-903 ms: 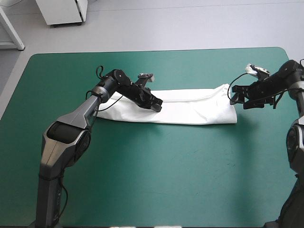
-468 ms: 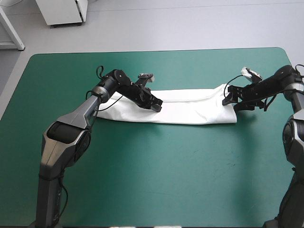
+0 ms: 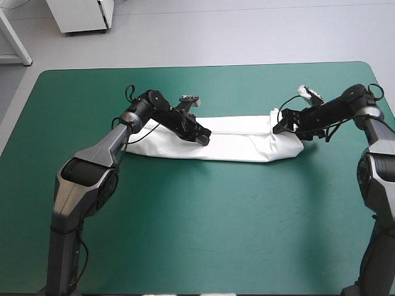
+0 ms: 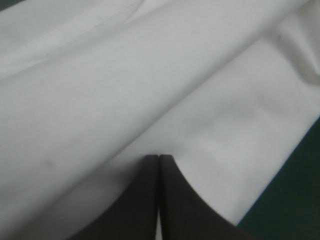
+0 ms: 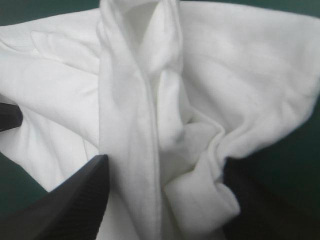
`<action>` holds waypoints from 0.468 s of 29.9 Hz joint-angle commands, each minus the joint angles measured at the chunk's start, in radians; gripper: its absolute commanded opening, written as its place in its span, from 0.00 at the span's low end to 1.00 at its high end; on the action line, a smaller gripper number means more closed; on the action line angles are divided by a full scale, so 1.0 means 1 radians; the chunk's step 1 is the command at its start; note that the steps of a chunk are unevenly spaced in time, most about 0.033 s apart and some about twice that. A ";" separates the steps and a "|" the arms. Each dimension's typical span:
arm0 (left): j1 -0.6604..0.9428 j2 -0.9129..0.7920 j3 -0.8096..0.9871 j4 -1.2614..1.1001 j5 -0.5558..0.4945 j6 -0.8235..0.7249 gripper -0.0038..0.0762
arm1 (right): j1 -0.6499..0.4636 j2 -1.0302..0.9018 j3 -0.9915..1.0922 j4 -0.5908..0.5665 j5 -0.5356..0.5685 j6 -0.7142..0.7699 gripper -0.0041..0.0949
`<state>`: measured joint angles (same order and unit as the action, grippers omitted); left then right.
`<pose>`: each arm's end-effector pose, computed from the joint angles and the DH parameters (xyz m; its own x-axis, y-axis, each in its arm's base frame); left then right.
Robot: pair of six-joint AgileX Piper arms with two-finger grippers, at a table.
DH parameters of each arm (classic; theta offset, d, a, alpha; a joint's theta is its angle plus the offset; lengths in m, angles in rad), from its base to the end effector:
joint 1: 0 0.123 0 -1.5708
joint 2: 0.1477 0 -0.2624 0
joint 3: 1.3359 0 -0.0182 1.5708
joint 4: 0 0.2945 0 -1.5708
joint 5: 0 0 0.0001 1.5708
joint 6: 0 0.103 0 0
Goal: Fold the cloth
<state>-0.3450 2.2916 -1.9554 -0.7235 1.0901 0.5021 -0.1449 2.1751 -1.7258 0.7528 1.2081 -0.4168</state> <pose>0.4683 -0.2326 0.1595 -0.8220 0.3936 -0.4117 0.5653 0.6515 -0.5059 0.4749 -0.0027 0.1487 -0.9817 0.0688 -0.1774 -0.0573 0.7820 0.6207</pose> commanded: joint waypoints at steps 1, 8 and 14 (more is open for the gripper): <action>-0.004 -0.052 -0.025 -0.002 0.020 0.001 0.04 | 0.034 -0.003 -0.003 -0.007 0.012 -0.011 0.62; -0.003 -0.053 -0.025 -0.004 0.024 0.001 0.04 | 0.038 0.000 -0.005 -0.011 0.005 -0.037 0.03; -0.003 -0.053 -0.045 0.013 0.034 -0.008 0.04 | 0.038 -0.009 -0.005 0.004 0.012 -0.050 0.04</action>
<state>-0.3450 2.2930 -1.9640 -0.7156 1.0989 0.5021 -0.1229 2.2024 -1.7273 0.7659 1.2000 -0.4493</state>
